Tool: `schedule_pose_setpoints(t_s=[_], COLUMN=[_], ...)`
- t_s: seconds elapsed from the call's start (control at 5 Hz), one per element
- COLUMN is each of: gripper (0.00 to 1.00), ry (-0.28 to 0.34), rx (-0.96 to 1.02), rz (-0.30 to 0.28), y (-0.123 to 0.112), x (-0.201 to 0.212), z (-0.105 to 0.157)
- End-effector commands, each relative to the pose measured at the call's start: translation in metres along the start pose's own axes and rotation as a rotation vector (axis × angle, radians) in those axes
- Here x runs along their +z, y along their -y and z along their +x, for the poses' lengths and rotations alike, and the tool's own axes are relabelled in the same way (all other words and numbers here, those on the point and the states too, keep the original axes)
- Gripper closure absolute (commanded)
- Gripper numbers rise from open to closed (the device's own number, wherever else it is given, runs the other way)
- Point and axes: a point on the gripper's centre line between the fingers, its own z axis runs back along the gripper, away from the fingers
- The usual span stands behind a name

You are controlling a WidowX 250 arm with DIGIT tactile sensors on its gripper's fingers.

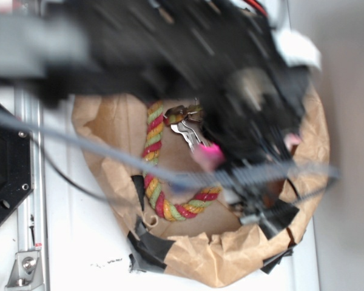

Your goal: Grab the pink bunny.

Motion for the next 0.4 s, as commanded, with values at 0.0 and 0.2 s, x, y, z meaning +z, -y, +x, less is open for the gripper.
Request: schedule_pose_setpoints(t_s=[0.0,0.2], gripper=[1.00,1.00], ry=[0.048,-0.013], rx=[-0.125,-0.146], rz=[0.222,0.271], y=[0.015,0.007], x=[0.089,0.080], z=[0.015,0.004])
